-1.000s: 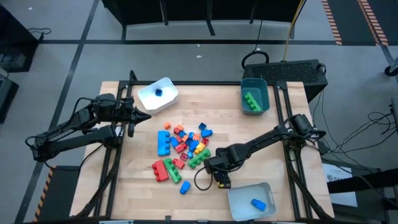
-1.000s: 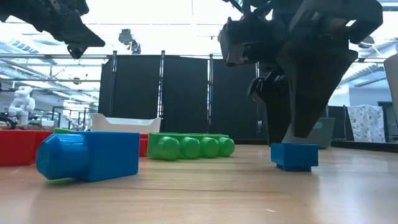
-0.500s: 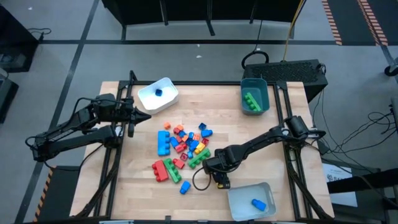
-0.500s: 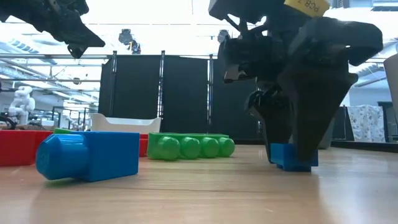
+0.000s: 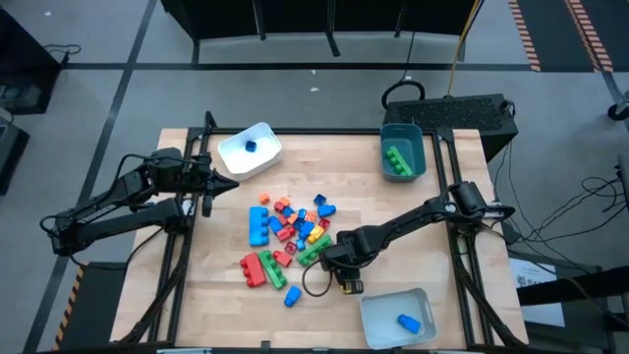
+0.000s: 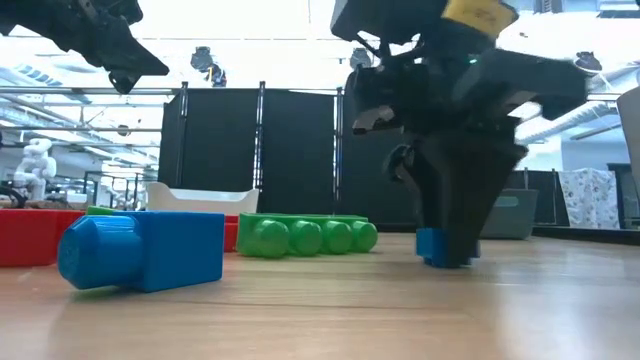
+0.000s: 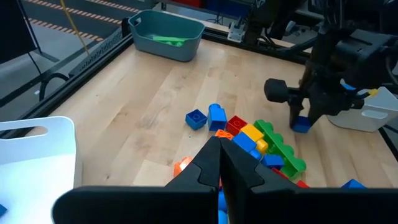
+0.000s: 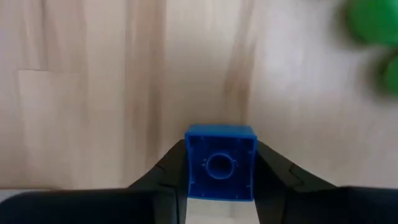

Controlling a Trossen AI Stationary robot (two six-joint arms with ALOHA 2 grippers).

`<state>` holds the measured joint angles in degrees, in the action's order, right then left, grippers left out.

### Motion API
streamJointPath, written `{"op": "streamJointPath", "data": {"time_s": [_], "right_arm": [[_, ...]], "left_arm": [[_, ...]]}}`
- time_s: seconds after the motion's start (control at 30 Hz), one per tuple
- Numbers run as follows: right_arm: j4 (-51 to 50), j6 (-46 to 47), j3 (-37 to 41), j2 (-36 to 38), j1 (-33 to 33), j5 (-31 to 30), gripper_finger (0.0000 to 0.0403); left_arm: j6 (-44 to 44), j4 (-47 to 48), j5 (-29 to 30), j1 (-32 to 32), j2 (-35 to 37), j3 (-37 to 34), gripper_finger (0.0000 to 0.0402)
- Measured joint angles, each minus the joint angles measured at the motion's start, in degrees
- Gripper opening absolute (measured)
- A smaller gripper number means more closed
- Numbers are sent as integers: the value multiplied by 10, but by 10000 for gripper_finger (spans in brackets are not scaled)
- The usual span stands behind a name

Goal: Sort blocks by size
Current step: Put the small 4 stud blue game piece into the white bin

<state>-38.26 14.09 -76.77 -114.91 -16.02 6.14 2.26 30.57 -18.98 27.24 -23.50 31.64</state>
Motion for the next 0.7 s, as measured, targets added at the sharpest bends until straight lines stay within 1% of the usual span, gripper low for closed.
{"op": "streamJointPath", "data": {"time_s": [0.1,0.23,0.3,0.37,0.43,0.53,0.7], "right_arm": [[-38,-40,-41,-4,14,-37,104],[-74,-143,-133,0,37,-126,104],[-63,-204,-171,0,55,-170,104],[-20,-256,-198,0,85,-208,104],[49,-291,-211,0,122,-229,104],[156,-316,-212,0,183,-227,104],[338,-314,-212,-29,277,-222,104]], "left_arm": [[0,0,0,0,0,0,11],[0,0,0,0,0,0,11],[0,0,1,0,0,0,11],[0,-1,3,0,0,0,11],[0,-1,10,0,0,0,11],[-1,-1,19,0,0,0,11],[-1,-1,20,0,0,0,11]]}}
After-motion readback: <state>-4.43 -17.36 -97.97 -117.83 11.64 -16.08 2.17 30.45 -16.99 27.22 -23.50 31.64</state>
